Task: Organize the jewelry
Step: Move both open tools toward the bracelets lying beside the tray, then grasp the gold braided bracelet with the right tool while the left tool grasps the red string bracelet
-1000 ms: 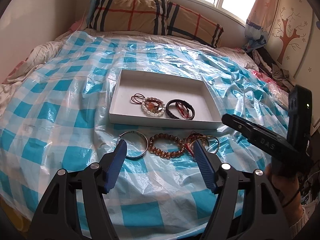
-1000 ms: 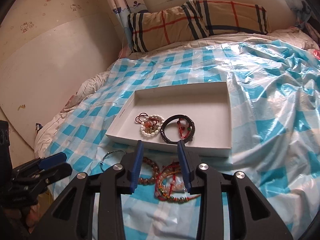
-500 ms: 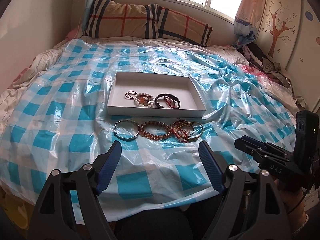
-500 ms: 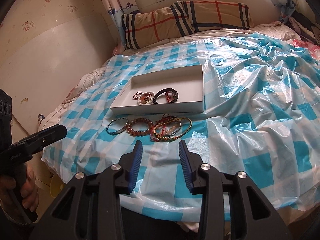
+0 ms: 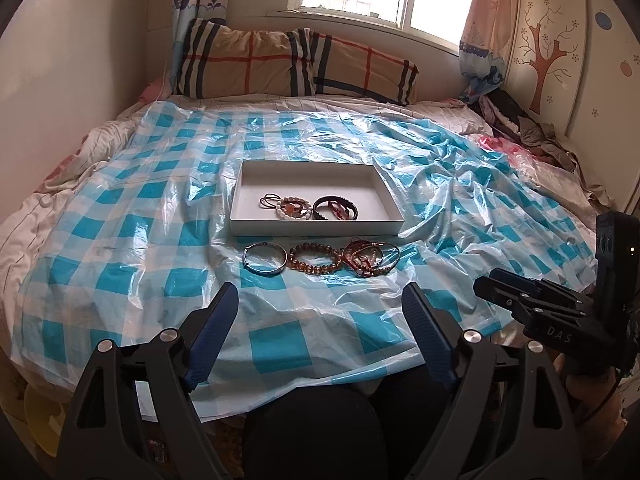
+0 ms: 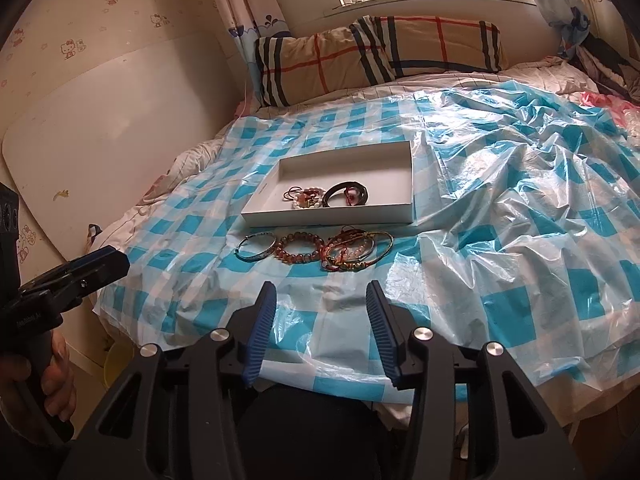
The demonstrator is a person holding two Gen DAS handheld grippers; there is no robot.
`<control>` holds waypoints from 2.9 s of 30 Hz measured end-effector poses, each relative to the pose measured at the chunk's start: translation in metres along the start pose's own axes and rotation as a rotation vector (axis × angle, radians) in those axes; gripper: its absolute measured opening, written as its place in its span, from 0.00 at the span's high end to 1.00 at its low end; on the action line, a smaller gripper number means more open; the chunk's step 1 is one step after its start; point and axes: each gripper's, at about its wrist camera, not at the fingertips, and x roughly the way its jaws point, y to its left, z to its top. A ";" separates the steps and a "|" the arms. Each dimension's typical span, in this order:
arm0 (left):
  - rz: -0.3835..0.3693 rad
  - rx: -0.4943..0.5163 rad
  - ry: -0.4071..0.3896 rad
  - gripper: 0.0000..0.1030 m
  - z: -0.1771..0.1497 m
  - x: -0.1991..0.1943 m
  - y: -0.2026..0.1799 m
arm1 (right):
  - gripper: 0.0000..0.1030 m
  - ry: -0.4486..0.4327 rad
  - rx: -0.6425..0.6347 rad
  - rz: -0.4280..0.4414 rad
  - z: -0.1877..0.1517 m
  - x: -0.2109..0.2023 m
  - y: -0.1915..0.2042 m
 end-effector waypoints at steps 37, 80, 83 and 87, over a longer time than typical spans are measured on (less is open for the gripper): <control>0.044 -0.036 0.090 0.17 -0.011 0.048 0.024 | 0.48 0.134 -0.093 -0.084 0.052 0.139 -0.038; -0.083 -0.052 0.195 0.18 0.033 0.172 -0.012 | 0.95 0.220 -0.041 0.009 0.014 0.143 -0.065; -0.086 -0.023 0.221 0.18 0.027 0.182 -0.020 | 0.96 0.165 0.003 0.030 0.012 0.110 -0.074; -0.091 0.053 0.243 0.18 0.022 0.201 -0.047 | 0.96 0.093 0.108 0.053 0.010 0.066 -0.099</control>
